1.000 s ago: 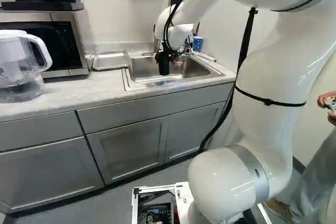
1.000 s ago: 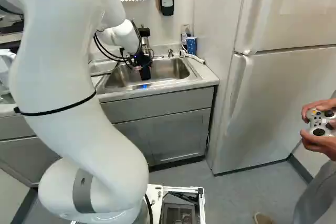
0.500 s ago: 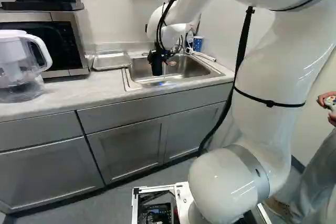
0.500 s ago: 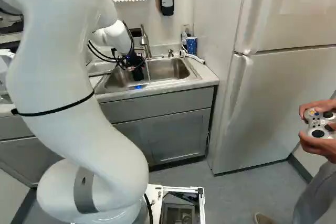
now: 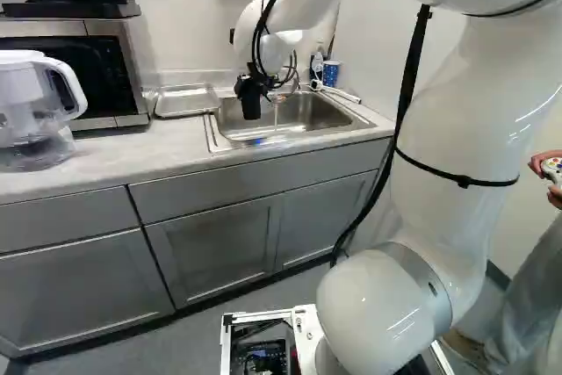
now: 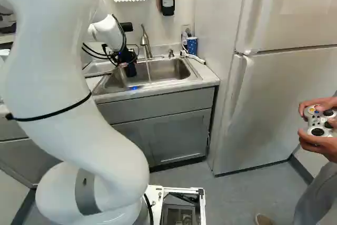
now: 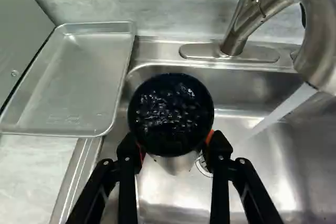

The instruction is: Rinse the cup and place it in the tray

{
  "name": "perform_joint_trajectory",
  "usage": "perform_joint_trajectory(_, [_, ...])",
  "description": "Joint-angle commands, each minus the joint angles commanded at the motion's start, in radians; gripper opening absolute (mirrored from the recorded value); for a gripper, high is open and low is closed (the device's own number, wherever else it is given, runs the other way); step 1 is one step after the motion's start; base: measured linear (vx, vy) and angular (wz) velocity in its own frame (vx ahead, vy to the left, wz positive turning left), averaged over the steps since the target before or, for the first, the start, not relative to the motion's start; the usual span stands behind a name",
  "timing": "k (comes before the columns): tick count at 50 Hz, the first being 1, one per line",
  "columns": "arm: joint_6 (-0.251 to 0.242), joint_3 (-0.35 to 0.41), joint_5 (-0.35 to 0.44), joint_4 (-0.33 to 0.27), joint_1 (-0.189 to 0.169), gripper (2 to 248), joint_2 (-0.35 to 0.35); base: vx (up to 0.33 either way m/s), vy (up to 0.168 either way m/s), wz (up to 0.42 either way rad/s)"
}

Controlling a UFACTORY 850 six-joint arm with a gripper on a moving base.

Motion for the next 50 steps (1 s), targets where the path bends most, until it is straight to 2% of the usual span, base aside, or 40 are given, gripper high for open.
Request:
perform_joint_trajectory(27, [0.0,-0.027,0.008,0.0,0.029,123,0.034,0.0,0.0,0.0])
perform_joint_trajectory(50, [0.0,-0.041,0.045,0.0,0.03,123,0.07,0.0,0.0,0.0])
